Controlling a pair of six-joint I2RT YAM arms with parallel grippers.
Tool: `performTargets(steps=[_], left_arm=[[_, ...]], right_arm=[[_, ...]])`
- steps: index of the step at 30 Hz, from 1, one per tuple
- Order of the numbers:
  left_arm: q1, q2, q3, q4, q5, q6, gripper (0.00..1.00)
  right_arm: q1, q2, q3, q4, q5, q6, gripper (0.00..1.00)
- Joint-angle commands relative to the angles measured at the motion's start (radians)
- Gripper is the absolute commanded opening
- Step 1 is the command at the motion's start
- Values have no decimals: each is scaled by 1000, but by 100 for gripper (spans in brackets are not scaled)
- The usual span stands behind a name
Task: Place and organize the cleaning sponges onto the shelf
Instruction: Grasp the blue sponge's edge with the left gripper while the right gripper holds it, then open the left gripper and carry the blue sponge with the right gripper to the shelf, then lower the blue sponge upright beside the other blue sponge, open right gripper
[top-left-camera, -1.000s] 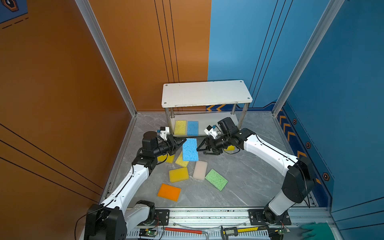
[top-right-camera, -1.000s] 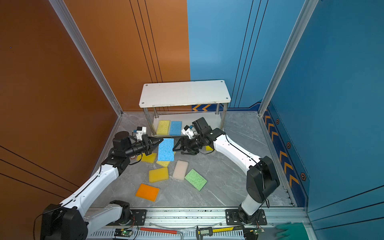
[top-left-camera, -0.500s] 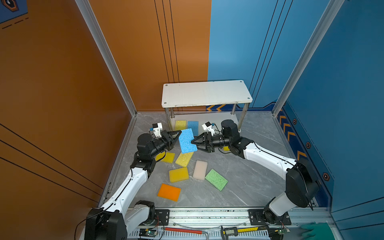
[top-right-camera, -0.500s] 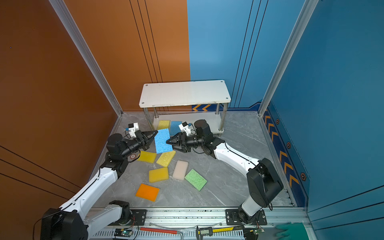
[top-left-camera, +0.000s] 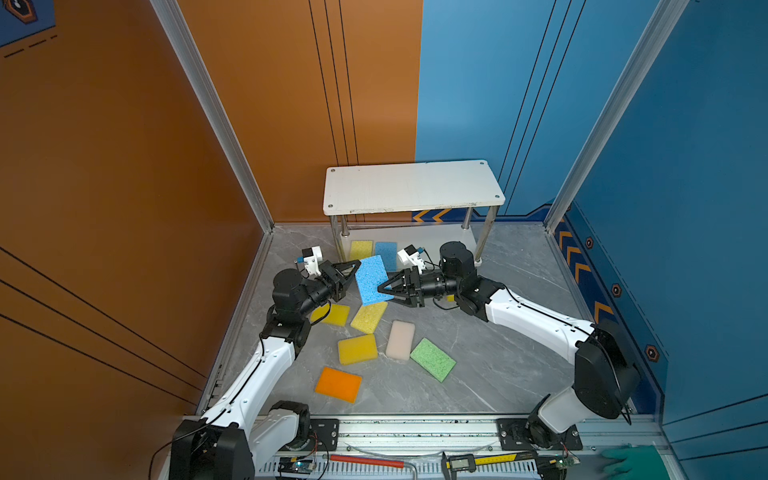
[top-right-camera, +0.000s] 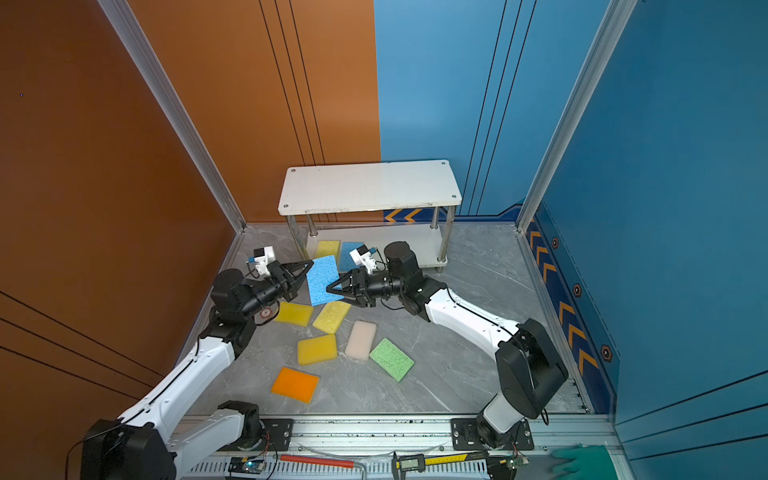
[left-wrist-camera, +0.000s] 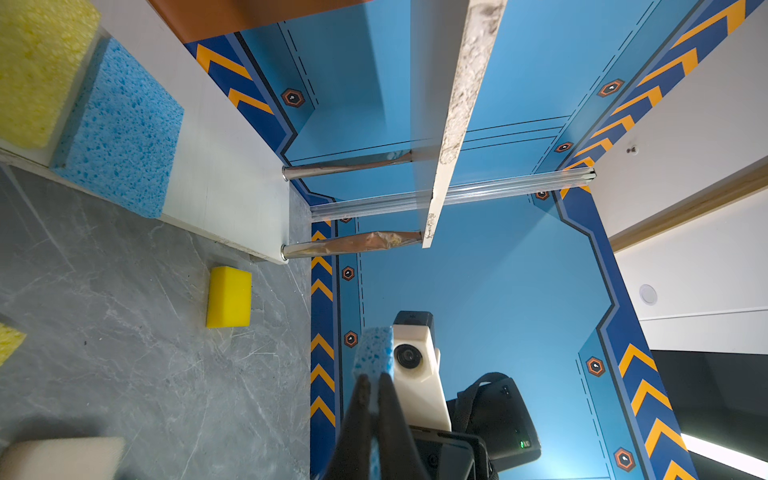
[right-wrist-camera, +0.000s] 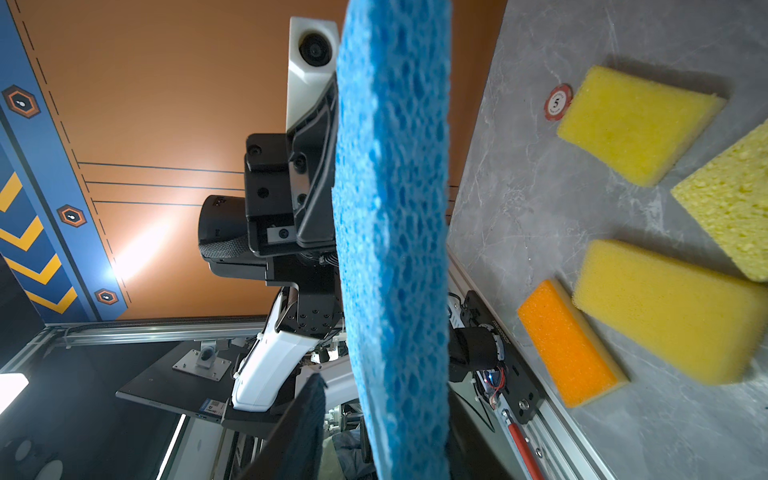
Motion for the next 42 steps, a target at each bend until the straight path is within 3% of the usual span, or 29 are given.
performTargets(steps=[1,3,7,10,12,15,19,21,31,42], left_arm=[[9,-14,-11,28,-14,-1,6],[8,-14,-12,29,-13,-1,6],[10,-11,-17,28,-9,-3,9],[26,-6,-20,29,4,-9,42],[46,-15,-25,8,14,-6,50],[57,-53,36,-304,6,153,65],[48,-104,154,-774,-78,431,72],[48,-122,168,-856,-86,488,73],[79,-218,131,-968,-57,512,75],[132,-285,117,-1034,-19,501,76]], right_arm=[[0,-16,-8,25,-3,7,28],[-1,-17,-3,11,10,-3,20],[-7,-21,-4,-33,34,-30,17],[-21,-32,-16,-90,70,-60,16],[-41,-40,-22,-185,108,-104,16],[-85,-52,-15,-402,224,-209,16],[-165,-51,-47,-448,343,-241,16],[-188,-14,-27,-450,365,-271,16],[-236,258,208,-501,413,-430,16],[-287,416,358,-504,407,-467,16]])
